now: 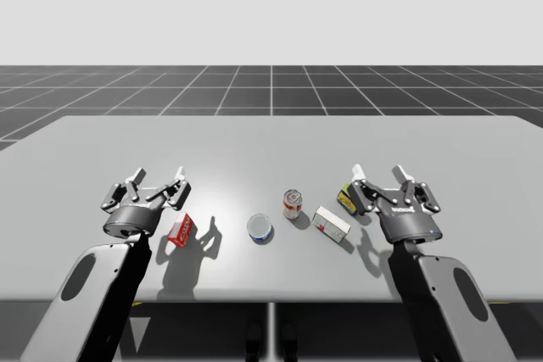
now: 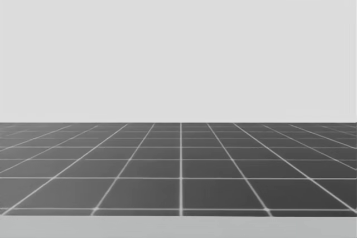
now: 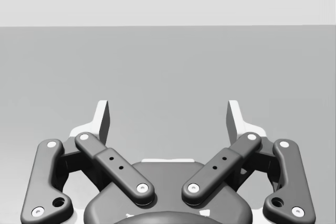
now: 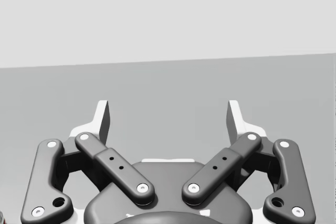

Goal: Lift the gelatin box off the table.

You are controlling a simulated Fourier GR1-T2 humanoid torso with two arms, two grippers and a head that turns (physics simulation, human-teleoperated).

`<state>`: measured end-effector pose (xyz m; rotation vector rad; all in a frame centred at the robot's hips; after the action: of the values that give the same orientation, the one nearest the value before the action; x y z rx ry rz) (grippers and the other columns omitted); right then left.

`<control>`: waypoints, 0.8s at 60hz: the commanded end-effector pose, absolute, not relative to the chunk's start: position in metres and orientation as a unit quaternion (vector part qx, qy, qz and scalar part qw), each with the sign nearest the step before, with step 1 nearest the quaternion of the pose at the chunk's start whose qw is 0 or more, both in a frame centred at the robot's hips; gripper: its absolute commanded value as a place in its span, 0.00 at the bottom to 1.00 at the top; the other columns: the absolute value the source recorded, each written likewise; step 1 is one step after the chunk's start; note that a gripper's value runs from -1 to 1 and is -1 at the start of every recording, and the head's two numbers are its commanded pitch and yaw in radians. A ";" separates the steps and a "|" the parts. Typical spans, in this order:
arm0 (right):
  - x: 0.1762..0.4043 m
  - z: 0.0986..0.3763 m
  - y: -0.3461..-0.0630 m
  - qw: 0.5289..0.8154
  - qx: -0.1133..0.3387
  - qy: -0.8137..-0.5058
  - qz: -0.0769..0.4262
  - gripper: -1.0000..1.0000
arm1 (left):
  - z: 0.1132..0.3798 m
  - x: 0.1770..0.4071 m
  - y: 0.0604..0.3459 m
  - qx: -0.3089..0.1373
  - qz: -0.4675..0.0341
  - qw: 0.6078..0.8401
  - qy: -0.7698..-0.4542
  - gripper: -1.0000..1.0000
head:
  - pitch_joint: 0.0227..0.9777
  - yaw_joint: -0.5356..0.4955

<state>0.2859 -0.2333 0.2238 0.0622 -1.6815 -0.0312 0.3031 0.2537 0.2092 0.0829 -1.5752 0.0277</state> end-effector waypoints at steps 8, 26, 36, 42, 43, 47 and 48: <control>0.283 0.224 -0.232 0.664 0.029 -0.747 -0.013 0.00 | 0.209 0.302 0.253 0.038 0.011 0.705 -0.708 0.00 | 0.06 0.53; 0.284 0.225 -0.235 0.665 0.024 -0.747 -0.019 0.00 | 0.209 0.303 0.254 0.040 0.013 0.706 -0.707 0.00 | 0.29 0.54; 0.286 0.225 -0.236 0.667 0.010 -0.744 -0.020 0.00 | 0.209 0.304 0.254 0.040 0.010 0.706 -0.707 0.00 | 0.51 0.61; 0.286 0.225 -0.236 0.669 0.008 -0.743 -0.023 0.00 | 0.208 0.304 0.253 0.041 0.005 0.707 -0.706 0.00 | 0.63 0.65; 0.286 0.225 -0.236 0.670 0.008 -0.742 -0.022 0.00 | 0.208 0.304 0.252 0.041 0.005 0.707 -0.706 0.00 | 0.64 0.66; 0.286 0.225 -0.235 0.673 0.007 -0.739 -0.020 0.00 | 0.208 0.304 0.252 0.041 0.004 0.707 -0.706 0.00 | 0.73 0.70; 0.285 0.225 -0.235 0.673 0.008 -0.739 -0.019 0.00 | 0.208 0.304 0.252 0.041 0.004 0.707 -0.706 0.00 | 0.74 0.71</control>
<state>0.2854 -0.2352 0.2254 0.0242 -1.6736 -0.0458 0.3038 0.2531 0.2086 0.0901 -1.5693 0.0154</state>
